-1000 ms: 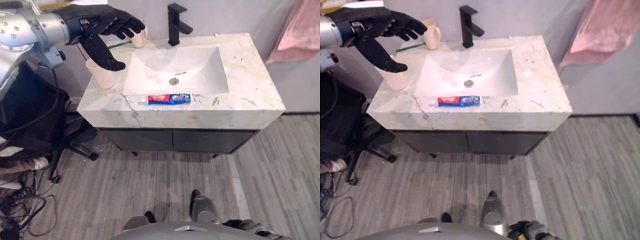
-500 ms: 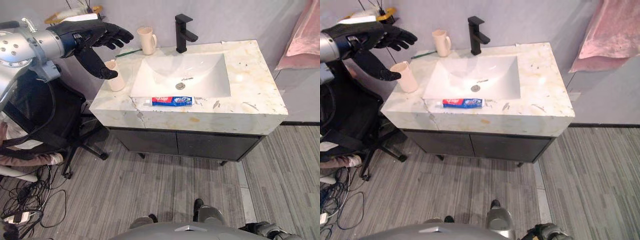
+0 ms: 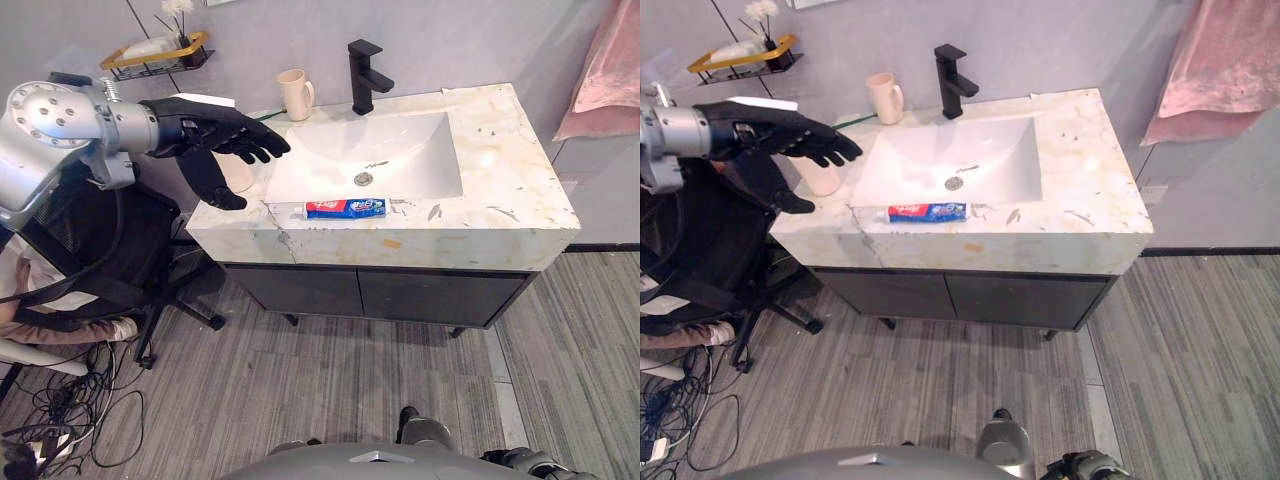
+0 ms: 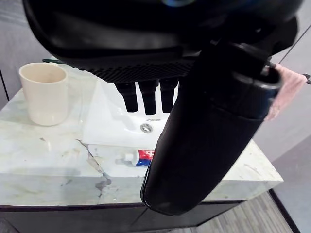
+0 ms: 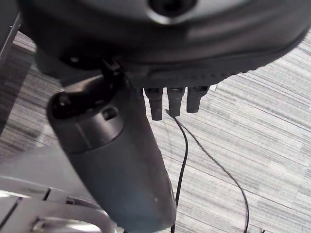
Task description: Organize the bathroom.
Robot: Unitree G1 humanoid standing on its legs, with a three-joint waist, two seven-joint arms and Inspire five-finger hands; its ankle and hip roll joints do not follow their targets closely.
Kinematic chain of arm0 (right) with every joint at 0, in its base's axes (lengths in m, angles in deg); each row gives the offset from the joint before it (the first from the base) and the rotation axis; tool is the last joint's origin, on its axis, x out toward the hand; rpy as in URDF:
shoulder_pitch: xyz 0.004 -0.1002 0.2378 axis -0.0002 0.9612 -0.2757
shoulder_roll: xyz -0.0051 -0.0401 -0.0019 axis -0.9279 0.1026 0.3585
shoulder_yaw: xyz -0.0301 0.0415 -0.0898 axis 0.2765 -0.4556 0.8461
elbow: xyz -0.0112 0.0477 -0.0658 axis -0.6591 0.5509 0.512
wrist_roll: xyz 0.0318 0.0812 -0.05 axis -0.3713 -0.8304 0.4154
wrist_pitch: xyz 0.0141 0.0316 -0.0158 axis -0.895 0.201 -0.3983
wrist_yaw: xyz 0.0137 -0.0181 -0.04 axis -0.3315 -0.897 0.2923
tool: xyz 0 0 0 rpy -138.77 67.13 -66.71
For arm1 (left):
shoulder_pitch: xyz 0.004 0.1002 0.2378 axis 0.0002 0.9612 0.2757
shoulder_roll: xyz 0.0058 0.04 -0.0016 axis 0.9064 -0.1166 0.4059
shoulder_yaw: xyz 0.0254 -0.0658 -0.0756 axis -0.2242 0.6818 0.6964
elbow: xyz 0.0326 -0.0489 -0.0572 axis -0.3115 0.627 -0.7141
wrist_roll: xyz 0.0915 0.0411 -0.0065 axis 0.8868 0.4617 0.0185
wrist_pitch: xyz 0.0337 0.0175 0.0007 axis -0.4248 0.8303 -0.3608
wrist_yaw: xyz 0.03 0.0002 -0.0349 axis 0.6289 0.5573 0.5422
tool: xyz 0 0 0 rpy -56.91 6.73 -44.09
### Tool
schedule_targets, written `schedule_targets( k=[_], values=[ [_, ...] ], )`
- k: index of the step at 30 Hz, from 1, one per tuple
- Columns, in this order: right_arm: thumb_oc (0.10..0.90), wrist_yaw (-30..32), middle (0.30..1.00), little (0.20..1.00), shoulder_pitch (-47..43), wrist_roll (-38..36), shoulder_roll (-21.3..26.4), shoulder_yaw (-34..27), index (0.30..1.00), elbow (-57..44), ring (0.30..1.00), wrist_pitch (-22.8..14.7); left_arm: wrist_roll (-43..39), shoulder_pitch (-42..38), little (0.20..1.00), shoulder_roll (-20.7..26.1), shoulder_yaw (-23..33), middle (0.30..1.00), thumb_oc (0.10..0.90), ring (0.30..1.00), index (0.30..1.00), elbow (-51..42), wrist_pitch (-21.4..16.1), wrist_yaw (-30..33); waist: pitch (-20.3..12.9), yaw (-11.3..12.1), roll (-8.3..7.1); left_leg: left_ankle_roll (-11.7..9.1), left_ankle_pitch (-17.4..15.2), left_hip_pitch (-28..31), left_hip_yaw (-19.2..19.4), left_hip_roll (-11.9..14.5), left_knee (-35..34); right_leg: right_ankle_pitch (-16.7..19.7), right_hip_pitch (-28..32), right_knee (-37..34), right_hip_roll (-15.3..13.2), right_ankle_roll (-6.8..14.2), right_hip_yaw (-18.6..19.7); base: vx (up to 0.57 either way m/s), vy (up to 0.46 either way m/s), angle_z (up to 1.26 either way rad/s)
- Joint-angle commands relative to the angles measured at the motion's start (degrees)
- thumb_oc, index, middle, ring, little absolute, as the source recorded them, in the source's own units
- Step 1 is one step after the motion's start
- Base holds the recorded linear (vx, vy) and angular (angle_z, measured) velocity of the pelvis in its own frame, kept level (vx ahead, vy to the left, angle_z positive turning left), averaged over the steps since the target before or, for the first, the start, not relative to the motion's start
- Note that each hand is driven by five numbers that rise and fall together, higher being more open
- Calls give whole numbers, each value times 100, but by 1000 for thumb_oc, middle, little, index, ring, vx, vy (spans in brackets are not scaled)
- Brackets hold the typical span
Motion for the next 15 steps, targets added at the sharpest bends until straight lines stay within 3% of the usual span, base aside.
schedule_targets(
  k=[1, 7, 15],
  values=[
    [800, -39, 900, 900, -5, -40, 173, -65, 900, 174, 900, 83, -261, -140, 900, 429, 1013, 900, 800, 900, 900, 226, 3, 361, -107, -103, -139, -32, 572, -223, -32, -141, 498, 301, 967, -1577, -84, 388, -93, 0, 0, 0],
    [800, 29, 900, 900, 60, -114, 176, -87, 900, 164, 900, 44, -413, 405, 900, 250, 1515, 900, 800, 900, 900, -57, 212, 853, -97, -119, -113, -36, 602, -255, 17, -127, 482, 311, 912, -1585, -104, 387, -119, 0, 0, 0],
    [800, 110, 900, 900, 81, -236, 279, -168, 900, 134, 900, -54, -277, 973, 900, -41, 2145, 900, 800, 900, 900, 13, 265, 994, 65, -175, -96, -38, 627, -356, 31, -102, 514, 287, 714, -1455, -121, 365, -98, -35, -7, 0]
  ],
)
